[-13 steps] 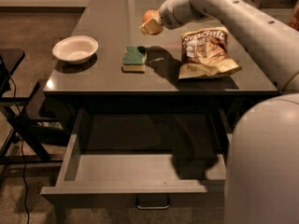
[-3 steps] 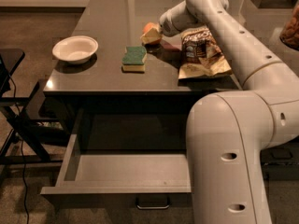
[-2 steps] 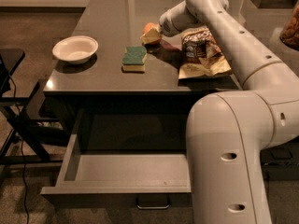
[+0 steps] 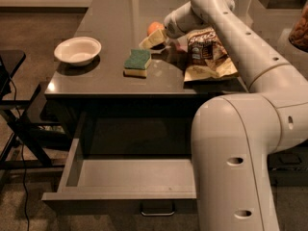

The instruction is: Pick orange from top drawer and place on counter

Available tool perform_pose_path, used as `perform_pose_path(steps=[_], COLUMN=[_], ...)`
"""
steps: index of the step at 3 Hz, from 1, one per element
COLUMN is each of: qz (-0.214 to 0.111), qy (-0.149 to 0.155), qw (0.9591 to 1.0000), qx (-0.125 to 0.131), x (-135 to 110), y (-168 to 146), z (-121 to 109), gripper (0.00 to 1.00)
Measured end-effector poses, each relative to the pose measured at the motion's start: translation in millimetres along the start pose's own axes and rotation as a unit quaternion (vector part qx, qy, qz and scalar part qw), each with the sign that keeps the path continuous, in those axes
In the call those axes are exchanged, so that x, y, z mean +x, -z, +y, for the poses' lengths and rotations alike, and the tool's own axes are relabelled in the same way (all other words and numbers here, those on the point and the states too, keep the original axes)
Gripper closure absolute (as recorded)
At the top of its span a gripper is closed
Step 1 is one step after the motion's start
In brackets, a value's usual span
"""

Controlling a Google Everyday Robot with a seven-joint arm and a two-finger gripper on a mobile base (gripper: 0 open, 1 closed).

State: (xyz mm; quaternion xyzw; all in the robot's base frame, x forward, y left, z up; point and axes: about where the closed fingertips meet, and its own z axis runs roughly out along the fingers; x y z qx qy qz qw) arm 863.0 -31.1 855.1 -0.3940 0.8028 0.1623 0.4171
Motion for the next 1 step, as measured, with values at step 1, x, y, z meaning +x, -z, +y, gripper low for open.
perform_pose_path(steps=[1], qz=[0.000], qy=[0.000], qw=[1.0000], qx=[0.000], x=[0.0], y=[0.0], z=[0.0], gripper=[0.00])
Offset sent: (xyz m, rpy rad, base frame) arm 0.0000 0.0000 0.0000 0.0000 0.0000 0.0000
